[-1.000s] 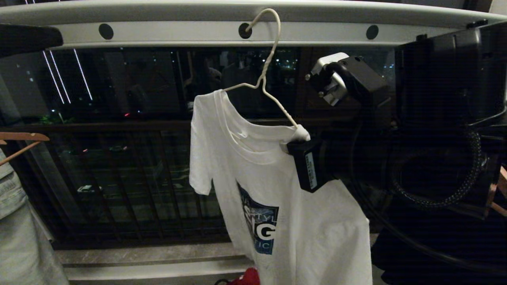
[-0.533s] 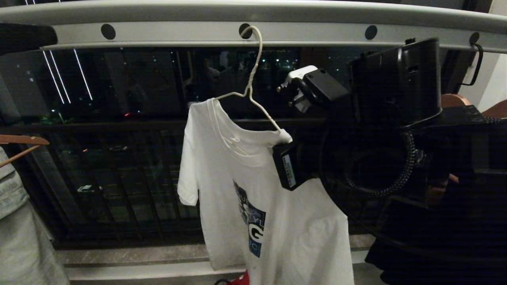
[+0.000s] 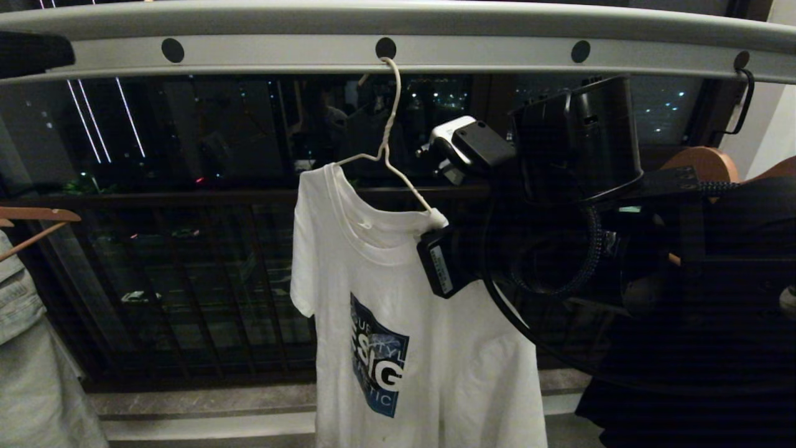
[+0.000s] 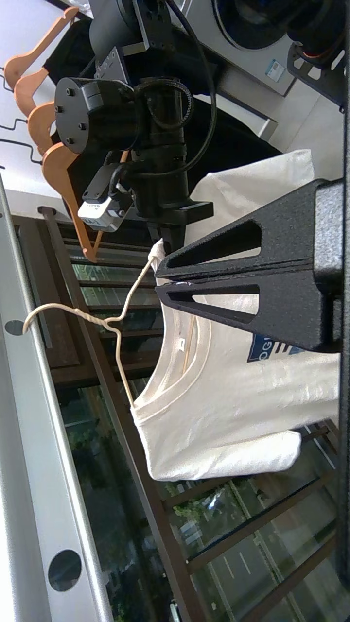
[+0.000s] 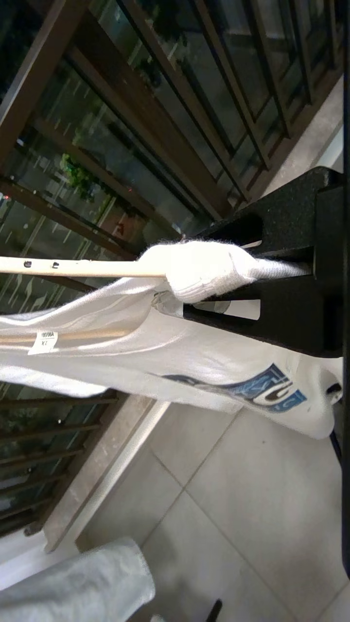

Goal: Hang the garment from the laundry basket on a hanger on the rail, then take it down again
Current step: Hang the clothes rack on the clothesline

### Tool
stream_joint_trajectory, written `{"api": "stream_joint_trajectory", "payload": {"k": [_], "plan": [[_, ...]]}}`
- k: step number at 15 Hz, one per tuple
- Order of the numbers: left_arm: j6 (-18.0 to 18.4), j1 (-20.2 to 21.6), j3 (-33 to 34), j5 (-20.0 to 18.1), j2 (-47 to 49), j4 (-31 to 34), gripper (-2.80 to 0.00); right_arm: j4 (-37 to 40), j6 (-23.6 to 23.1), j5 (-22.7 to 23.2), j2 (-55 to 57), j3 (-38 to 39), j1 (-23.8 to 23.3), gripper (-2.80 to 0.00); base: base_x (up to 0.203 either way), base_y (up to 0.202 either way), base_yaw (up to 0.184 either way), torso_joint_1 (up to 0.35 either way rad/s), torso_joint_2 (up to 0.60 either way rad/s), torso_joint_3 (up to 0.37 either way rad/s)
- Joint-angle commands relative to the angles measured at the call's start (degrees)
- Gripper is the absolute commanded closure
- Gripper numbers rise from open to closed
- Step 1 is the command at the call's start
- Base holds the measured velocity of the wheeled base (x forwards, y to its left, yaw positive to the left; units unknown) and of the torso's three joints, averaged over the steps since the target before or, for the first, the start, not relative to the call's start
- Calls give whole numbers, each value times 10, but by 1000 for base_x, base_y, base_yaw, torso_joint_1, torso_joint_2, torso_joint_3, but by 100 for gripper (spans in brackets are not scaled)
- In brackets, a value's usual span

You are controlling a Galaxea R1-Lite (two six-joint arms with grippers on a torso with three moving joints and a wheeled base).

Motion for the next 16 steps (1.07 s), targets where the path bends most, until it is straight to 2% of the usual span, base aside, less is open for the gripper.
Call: {"api": "stream_joint_trajectory", "payload": {"k": [1,2,3,9,16], "plan": [[0,0,0,-1,1,1,0,0,-1,-1,1,1,-1,0,0,0,0,0,0,0],[0,0,0,-1,1,1,0,0,-2,-1,1,0,0,0,0,0,0,0,0,0],[0,0,0,-1,1,1,0,0,-1,-1,1,0,0,-280,0,0,0,0,0,0],[0,0,3,-2,4,1,0,-3,-7,-1,-42,1,1,-280,0,0,0,0,0,0],[1,0,5,-5,15,1,0,0,-7,-2,-149,10,0,-280,0,0,0,0,0,0]]}}
